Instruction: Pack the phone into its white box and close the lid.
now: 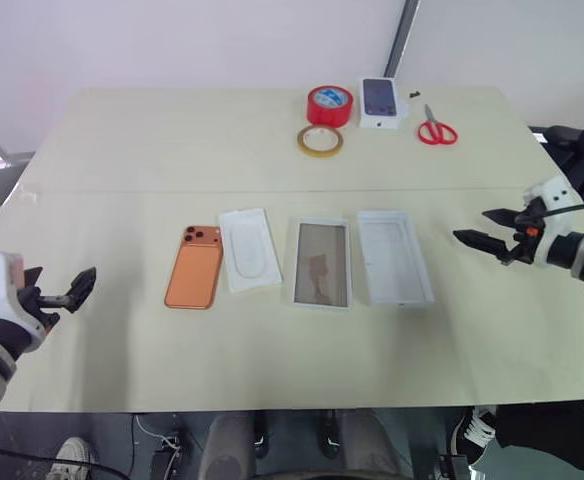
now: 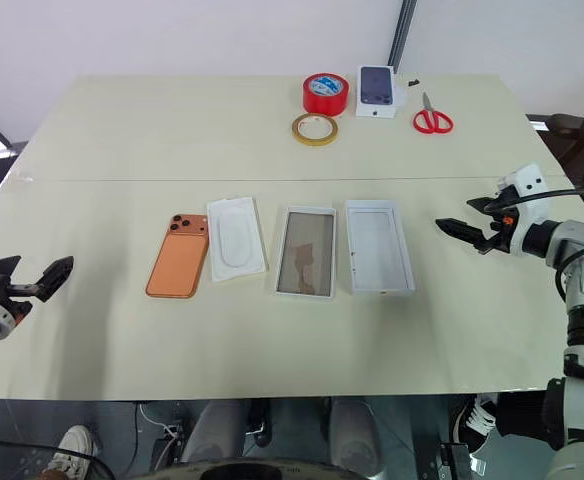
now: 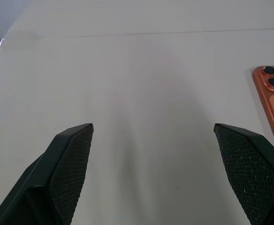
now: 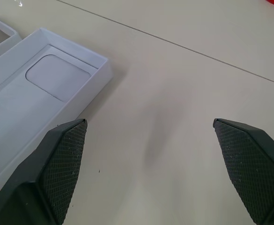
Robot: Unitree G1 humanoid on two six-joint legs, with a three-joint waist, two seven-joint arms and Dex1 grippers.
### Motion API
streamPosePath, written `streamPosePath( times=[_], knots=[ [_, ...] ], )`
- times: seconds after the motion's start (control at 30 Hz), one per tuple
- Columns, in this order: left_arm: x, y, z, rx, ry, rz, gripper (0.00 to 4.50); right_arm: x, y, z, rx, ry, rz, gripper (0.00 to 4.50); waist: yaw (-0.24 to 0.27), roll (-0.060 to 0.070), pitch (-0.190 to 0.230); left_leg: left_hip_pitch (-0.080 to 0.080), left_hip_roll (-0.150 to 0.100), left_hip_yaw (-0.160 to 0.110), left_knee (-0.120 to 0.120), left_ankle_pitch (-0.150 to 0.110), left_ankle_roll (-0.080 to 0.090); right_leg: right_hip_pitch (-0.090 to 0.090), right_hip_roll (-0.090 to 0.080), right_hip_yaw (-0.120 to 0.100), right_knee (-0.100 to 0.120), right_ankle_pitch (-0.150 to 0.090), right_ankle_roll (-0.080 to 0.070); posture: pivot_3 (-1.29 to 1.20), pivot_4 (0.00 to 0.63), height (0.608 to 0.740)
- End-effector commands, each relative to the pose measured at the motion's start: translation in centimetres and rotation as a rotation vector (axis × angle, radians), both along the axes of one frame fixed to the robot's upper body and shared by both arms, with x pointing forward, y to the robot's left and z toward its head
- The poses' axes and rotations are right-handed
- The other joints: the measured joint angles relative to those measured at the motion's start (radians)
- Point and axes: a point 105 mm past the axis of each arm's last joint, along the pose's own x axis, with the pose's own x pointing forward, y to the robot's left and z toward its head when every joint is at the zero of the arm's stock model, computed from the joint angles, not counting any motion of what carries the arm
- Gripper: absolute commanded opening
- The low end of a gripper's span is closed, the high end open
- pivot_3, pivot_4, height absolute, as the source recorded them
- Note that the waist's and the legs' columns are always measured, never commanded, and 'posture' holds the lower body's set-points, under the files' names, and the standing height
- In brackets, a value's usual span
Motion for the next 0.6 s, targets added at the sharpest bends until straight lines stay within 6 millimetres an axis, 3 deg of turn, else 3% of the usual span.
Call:
streamPosePath(
  times=[0.03,0.3,0.5,0.6],
  knots=[
    [0.0,-0.5,0.9,0.024,-0.031,-0.016,4.31,0.4,0.0,1.8,-0.023,-0.059,0.012,4.5,0.0,0.0,0.0,0.0,0.0,0.0,0.0,0.0,0.0,0.0,0.0,0.0,0.0,0.0,0.0,0.0,0.15,0.74],
    [0.3,-1.9,1.7,0.008,-0.046,-0.07,4.31,0.7,1.7,2.0,-0.03,-0.082,0.069,4.5,0.002,0.0,0.0,0.0,0.0,0.0,0.0,0.0,0.0,0.001,0.0,0.0,0.001,0.001,-0.001,0.0,0.15,0.74],
    [2.0,-6.9,1.9,-0.05,-0.059,-0.24,4.31,0.7,5.2,3.0,-0.057,-0.127,0.181,4.5,0.002,0.0,0.0,0.001,0.0,0.0,0.002,0.0,0.0,0.002,0.0,0.0,0.004,0.001,0.0,0.0,0.15,0.74],
    [2.7,-9.5,1.6,-0.106,-0.047,-0.336,4.42,0.3,8.0,3.5,-0.074,-0.146,0.251,4.5,0.002,0.0,0.0,0.001,0.0,0.0,0.004,0.0,0.0,0.002,0.001,0.0,0.008,0.0,0.0,0.0,0.15,0.74]
  ],
)
